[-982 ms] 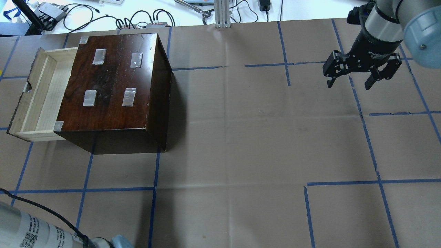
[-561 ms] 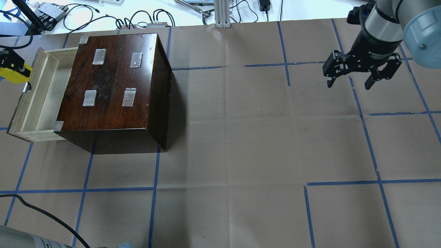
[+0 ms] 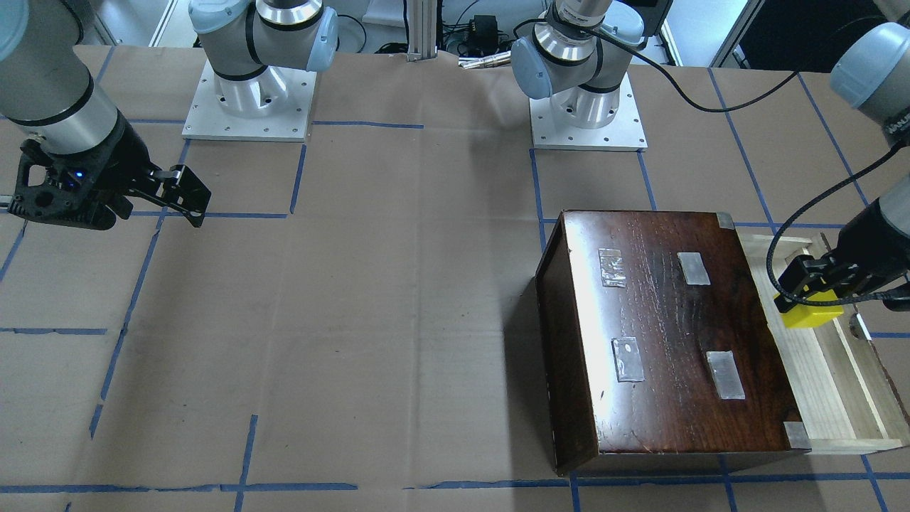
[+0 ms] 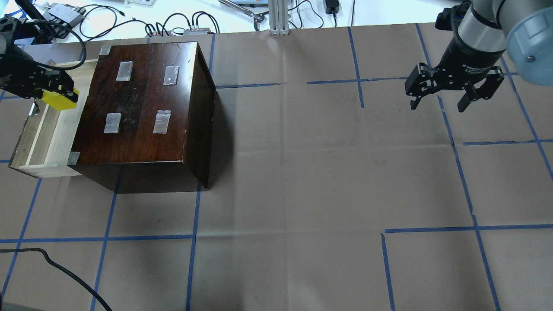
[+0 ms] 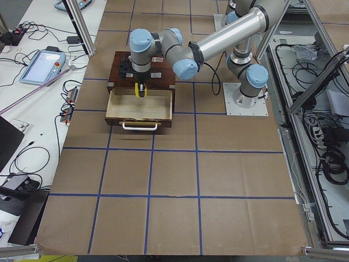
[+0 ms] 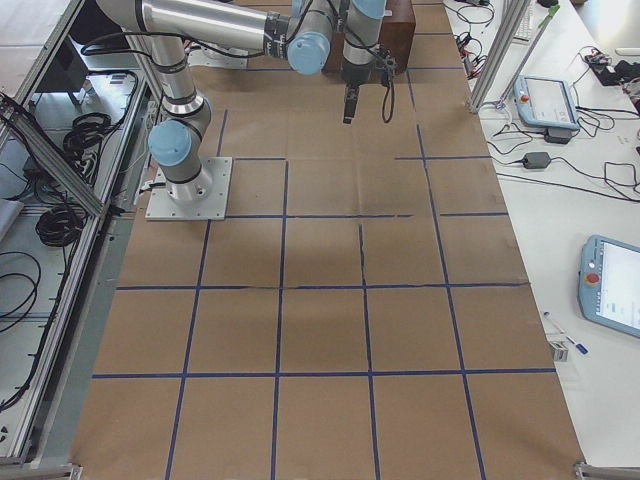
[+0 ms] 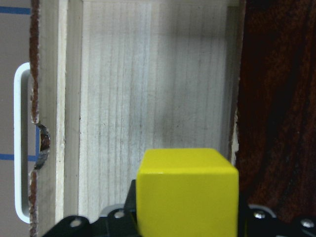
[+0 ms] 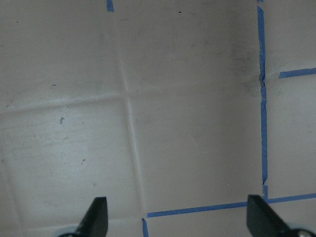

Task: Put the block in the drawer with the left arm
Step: 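Lift the yellow cube and carry it over the open drawer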

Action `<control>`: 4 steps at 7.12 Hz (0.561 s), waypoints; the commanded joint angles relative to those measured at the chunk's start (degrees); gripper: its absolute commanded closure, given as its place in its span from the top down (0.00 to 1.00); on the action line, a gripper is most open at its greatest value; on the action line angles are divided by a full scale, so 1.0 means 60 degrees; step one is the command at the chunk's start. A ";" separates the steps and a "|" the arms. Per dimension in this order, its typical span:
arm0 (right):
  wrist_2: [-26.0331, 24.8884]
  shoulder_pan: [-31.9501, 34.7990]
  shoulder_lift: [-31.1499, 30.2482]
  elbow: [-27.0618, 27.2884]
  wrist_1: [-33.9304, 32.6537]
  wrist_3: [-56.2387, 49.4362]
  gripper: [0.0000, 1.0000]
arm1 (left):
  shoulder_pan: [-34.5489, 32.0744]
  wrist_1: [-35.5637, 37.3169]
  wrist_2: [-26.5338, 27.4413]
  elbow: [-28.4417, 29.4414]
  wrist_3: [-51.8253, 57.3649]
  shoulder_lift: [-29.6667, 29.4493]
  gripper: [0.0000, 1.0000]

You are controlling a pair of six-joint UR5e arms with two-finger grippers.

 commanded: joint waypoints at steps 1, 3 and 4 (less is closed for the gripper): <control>0.0000 0.0000 0.0000 0.0011 0.0000 0.0000 1.00 | -0.0028 0.0454 0.0020 -0.0069 -0.0078 -0.0382 0.37; 0.0000 0.0000 0.0000 0.0011 0.0000 0.0000 1.00 | -0.0014 0.0454 0.0020 -0.0068 -0.0078 -0.0501 0.38; 0.0000 0.0000 0.0000 -0.0004 0.0000 0.0000 1.00 | 0.0030 0.0454 0.0020 -0.0082 -0.0078 -0.0501 0.38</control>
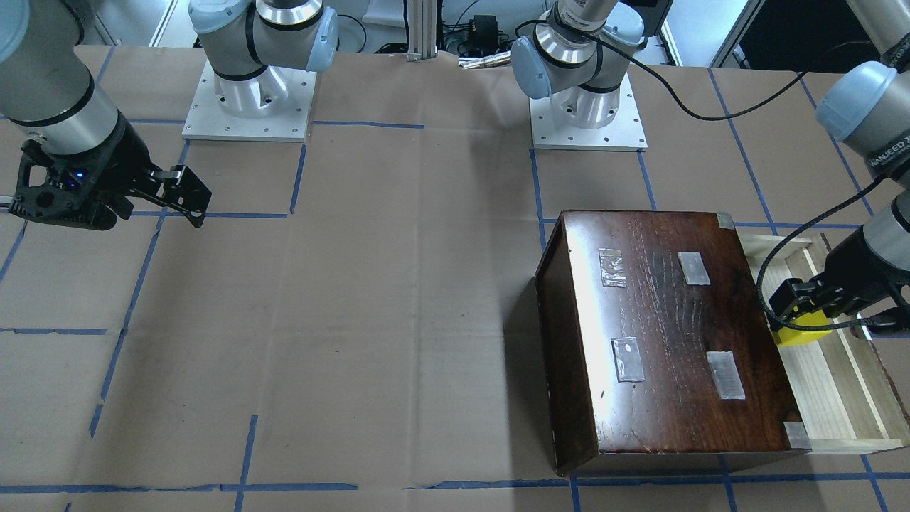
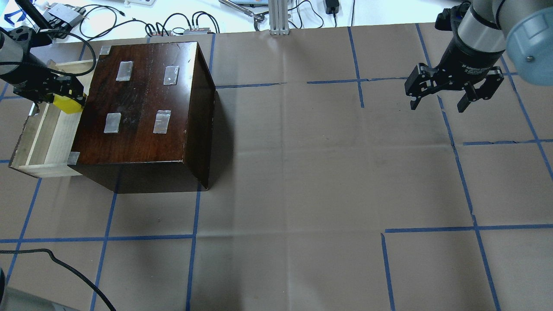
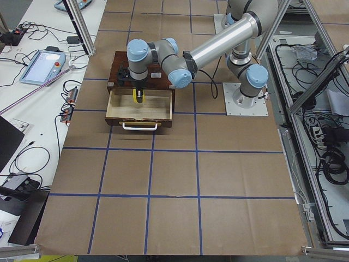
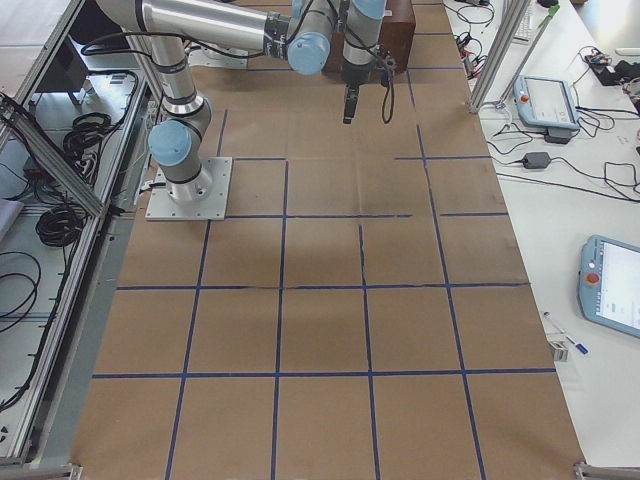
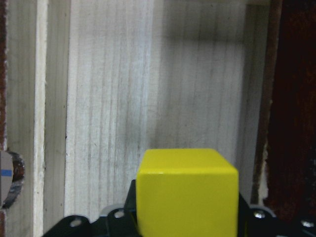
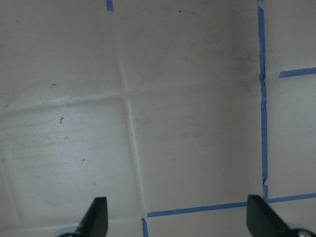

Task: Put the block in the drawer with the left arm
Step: 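Lower the cube into the drawer and open the left gripper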

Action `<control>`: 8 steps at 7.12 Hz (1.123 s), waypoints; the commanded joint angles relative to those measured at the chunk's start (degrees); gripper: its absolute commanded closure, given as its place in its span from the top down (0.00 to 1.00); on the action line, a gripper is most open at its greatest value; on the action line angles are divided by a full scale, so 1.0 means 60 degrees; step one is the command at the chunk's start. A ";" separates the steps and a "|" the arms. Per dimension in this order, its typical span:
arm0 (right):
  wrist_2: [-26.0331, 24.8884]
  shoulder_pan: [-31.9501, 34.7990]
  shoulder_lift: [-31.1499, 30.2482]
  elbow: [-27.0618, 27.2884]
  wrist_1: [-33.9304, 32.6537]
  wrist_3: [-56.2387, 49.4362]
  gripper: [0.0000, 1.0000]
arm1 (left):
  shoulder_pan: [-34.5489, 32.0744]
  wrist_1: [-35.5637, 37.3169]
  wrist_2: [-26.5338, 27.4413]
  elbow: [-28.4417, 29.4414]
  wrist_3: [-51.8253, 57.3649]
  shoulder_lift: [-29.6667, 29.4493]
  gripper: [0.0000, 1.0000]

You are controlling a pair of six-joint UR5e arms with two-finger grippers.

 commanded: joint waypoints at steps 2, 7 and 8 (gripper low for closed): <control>0.0000 0.0000 0.0000 -0.0011 0.0000 0.0000 1.00 | 0.0039 0.0006 -0.0014 0.0052 -0.0030 -0.0013 0.82; 0.0000 0.0000 0.0000 0.0003 0.0000 0.0000 1.00 | 0.0054 -0.0037 0.0029 0.0257 -0.0030 0.0249 0.99; 0.0000 0.0000 0.0000 0.0003 0.0000 0.0000 1.00 | 0.0039 -0.0139 0.0378 0.0286 -0.0045 0.0410 0.99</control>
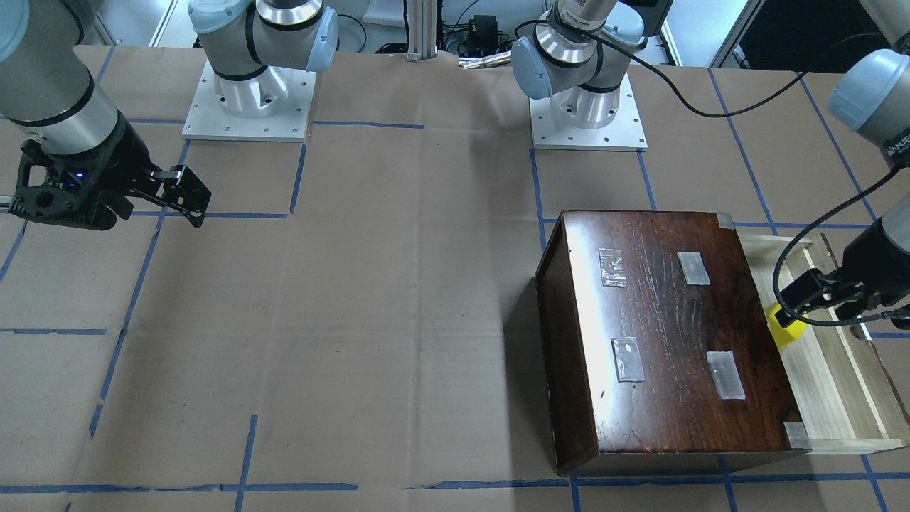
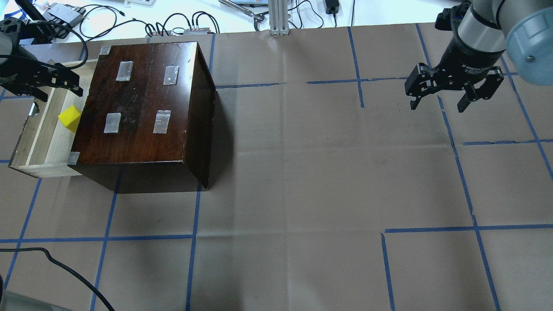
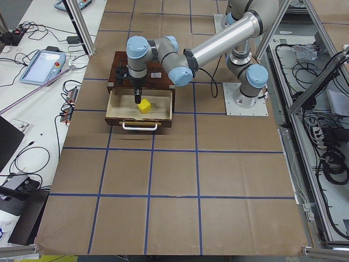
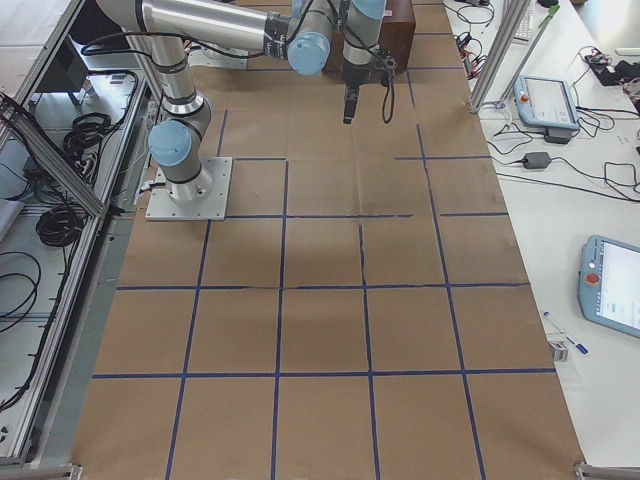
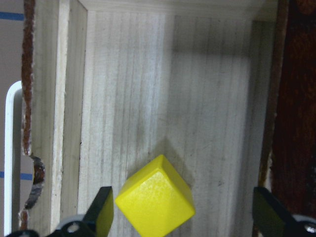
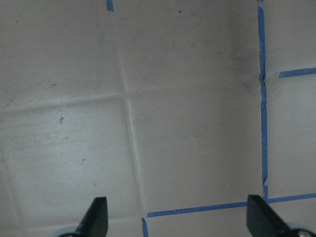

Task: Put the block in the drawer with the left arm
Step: 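Lower the cube into the drawer and open the left gripper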

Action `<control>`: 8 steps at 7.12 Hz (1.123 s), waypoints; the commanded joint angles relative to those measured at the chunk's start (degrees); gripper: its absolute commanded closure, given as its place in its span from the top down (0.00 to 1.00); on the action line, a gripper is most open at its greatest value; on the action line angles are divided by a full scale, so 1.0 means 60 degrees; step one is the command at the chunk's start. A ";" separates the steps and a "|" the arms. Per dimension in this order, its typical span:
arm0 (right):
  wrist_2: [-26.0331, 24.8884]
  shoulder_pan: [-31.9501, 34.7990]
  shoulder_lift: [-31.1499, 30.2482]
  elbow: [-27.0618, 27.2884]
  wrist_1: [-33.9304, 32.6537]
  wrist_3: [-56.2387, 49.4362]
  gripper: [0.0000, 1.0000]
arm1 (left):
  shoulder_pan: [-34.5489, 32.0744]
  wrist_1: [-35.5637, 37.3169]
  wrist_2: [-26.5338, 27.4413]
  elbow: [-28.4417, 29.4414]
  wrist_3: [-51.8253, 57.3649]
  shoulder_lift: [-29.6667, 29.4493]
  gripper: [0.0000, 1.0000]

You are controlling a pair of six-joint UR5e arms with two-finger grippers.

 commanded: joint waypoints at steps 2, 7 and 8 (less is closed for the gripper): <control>0.0000 0.0000 0.0000 -0.0013 0.0000 0.0000 1.00 | -0.0144 -0.0817 0.0541 0.0033 -0.0229 0.0796 0.99; 0.0000 0.0000 0.0000 -0.0013 0.0000 0.0000 1.00 | -0.1781 -0.2487 0.0424 0.0062 -0.2615 0.2160 0.99; 0.0000 0.0000 0.0000 0.0002 0.0000 0.0000 1.00 | -0.2235 -0.2724 0.0424 0.0033 -0.3271 0.2394 0.99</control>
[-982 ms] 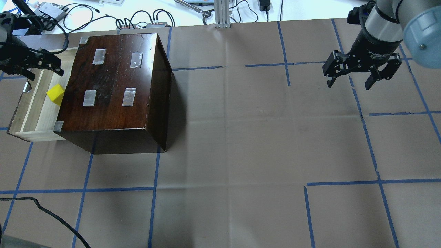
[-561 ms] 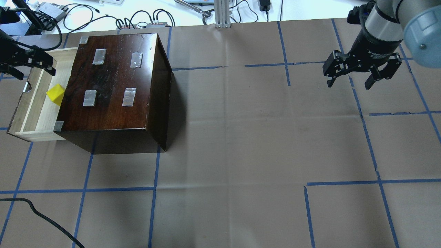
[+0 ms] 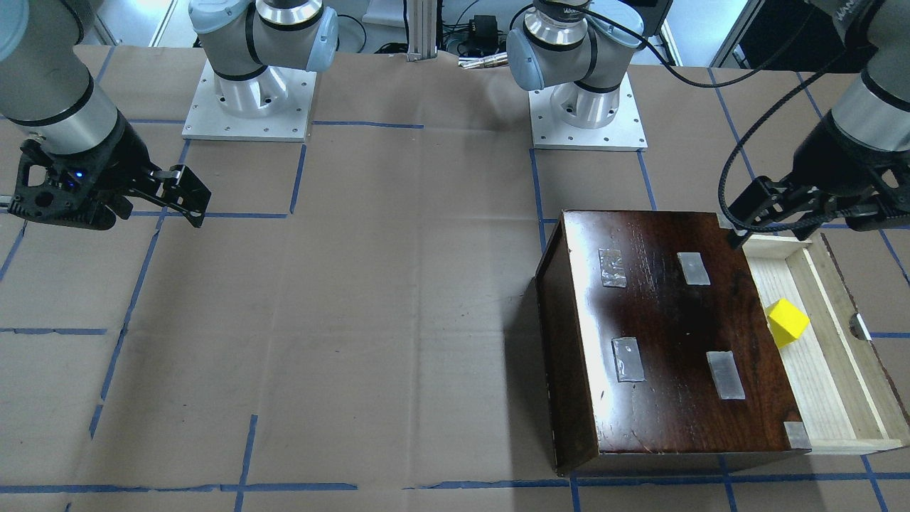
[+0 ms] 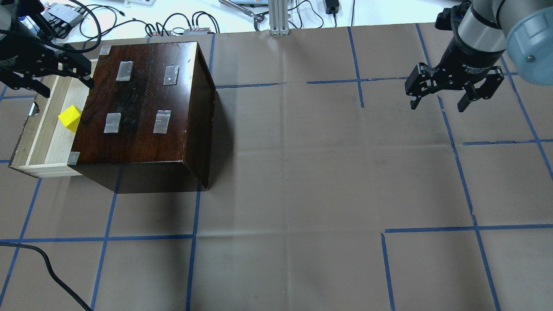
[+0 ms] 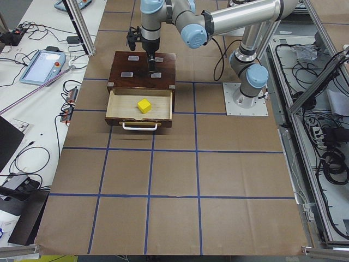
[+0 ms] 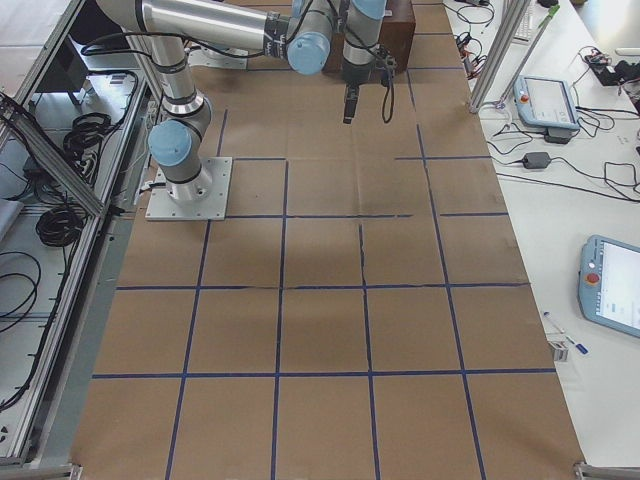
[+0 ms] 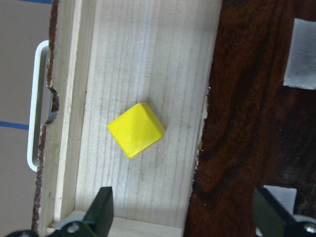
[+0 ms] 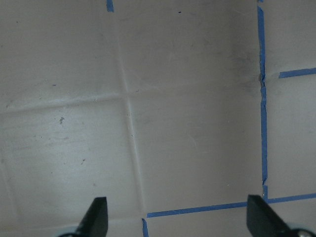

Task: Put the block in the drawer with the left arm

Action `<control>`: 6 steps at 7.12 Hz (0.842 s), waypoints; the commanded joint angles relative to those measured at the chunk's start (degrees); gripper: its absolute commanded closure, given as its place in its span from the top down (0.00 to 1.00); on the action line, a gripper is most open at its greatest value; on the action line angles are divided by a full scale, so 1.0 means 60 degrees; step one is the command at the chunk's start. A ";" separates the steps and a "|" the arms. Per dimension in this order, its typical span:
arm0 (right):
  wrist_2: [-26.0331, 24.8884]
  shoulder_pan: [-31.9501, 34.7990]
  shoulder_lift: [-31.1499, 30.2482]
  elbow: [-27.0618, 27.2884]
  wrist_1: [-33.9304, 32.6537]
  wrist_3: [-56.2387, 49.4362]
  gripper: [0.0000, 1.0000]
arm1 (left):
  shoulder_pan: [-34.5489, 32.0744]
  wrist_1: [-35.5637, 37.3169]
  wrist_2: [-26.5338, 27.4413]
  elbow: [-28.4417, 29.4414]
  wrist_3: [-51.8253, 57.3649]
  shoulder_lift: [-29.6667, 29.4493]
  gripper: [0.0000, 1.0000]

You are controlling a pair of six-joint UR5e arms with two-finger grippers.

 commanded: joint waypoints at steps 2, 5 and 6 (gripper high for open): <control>0.0000 0.0000 0.0000 -0.0003 0.0000 0.0000 1.00 | -0.1631 -0.0624 0.0043 -0.0017 -0.1787 0.0467 0.99; 0.0000 0.0000 0.0000 -0.0003 0.0000 0.0000 1.00 | -0.2352 -0.0655 0.0131 -0.0104 -0.2230 0.0481 0.98; 0.0000 0.0000 0.0000 -0.0003 0.0000 0.0000 1.00 | -0.2571 -0.0655 0.0131 -0.0148 -0.2434 0.0482 0.98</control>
